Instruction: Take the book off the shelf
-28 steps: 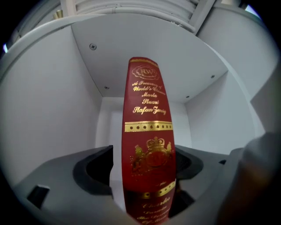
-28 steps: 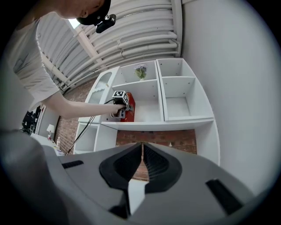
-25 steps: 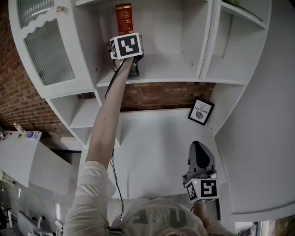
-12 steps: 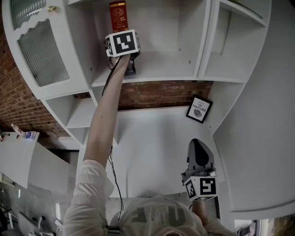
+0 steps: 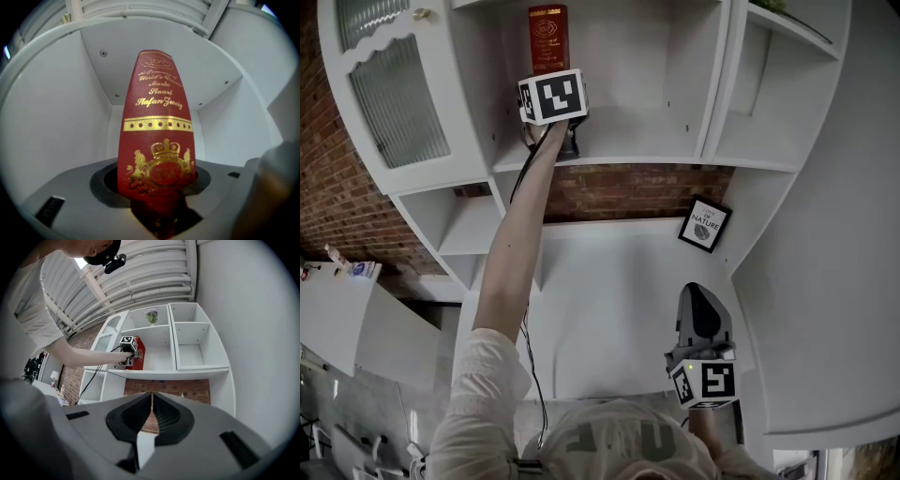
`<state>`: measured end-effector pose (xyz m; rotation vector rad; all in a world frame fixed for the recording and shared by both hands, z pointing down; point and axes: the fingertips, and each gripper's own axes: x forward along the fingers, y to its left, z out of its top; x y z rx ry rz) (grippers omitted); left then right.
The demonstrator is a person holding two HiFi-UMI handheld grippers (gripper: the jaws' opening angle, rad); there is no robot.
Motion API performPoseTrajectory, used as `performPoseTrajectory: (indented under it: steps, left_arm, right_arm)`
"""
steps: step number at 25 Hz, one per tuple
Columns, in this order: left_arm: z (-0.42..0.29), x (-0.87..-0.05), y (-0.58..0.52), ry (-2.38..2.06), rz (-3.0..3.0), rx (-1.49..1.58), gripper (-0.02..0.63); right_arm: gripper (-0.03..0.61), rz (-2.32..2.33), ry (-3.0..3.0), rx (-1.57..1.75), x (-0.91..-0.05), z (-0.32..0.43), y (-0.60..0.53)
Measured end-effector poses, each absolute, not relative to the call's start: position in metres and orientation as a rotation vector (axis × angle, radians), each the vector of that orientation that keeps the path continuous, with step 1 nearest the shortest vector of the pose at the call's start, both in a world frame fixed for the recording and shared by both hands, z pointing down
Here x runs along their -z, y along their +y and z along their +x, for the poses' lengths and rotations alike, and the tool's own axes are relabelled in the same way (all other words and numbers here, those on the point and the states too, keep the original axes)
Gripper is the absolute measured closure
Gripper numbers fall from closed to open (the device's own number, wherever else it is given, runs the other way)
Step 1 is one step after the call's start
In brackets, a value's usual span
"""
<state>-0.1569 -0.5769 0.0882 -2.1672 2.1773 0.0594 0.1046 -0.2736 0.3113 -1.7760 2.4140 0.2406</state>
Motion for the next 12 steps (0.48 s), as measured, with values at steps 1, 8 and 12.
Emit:
performPoseTrajectory:
  steps: [1,8,12]
  left_arm:
    - [-0.157,-0.086,-0.569,2.164,-2.157,-0.063,0.351]
    - [-0.162,-0.066,-0.508,2.089,-2.090,-0.113,0.362]
    - [-0.169,-0.069,-0.476,2.075,-2.088,-0.188,0.364]
  right_arm:
    - [0.555,-1.761,2.423,-0.246,-0.309,0.101,-0.273]
    - [0.555,-1.634,2.476,-0.321,-0.288,0.074,-0.265]
    - [0.555,-1.566,2.489,-0.380,-0.272,0.057,-0.258]
